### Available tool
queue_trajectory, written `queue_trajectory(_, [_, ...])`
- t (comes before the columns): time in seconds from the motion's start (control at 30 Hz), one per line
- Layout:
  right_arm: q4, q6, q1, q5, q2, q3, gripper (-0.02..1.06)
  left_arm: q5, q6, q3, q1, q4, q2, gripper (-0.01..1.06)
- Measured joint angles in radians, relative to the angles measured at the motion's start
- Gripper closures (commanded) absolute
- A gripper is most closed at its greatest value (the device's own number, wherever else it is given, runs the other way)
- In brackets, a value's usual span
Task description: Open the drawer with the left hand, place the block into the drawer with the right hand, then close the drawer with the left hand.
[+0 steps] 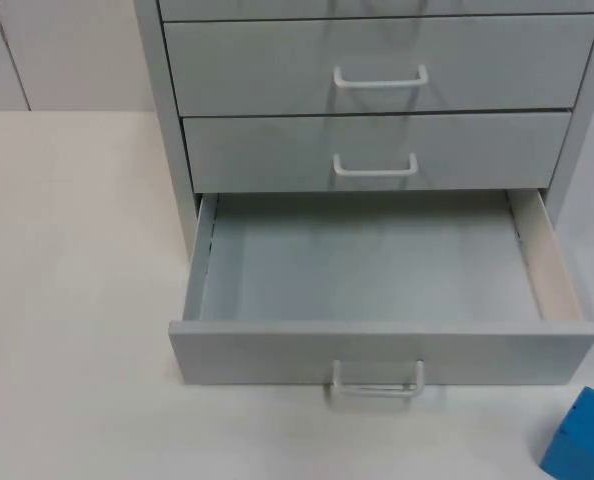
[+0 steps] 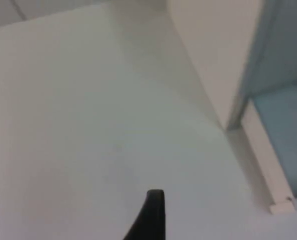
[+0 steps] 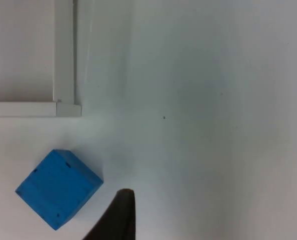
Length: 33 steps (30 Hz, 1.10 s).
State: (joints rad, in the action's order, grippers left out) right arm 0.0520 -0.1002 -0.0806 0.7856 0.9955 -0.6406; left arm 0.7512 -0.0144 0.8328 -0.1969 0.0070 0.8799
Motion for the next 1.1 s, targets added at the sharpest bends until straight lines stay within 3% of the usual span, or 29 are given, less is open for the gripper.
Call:
queue_trajectory(0.17, [0.0,0.0,0.0,0.0,0.0,0.0,-0.01,-0.022,0.014,-0.057,0.113,0.0,-0.06,0.23])
queue_trajectory(0.5, [-0.008,0.0,0.0,0.0,0.0,0.0,-0.01,-0.07,0.014,-0.121,0.124,-0.007,-0.065,0.22])
queue_trajectory(0.63, [-0.015,0.0,0.0,0.001,0.0,0.0,-0.01,-0.078,-0.004,-0.121,0.124,-0.007,-0.065,0.15])
queue_trajectory(0.77, [-0.052,0.018,0.0,0.005,0.0,0.0,-0.01,-0.078,-0.008,-0.121,0.124,-0.007,-0.065,0.01])
queue_trajectory(0.9, [-0.192,0.143,0.0,0.023,0.0,0.0,-0.01,-0.078,-0.008,-0.121,0.124,-0.007,-0.065,0.0])
queue_trajectory(1.1, [-0.3,0.306,0.0,0.057,0.0,0.0,-0.01,-0.078,-0.01,-0.121,0.124,-0.007,-0.065,0.0])
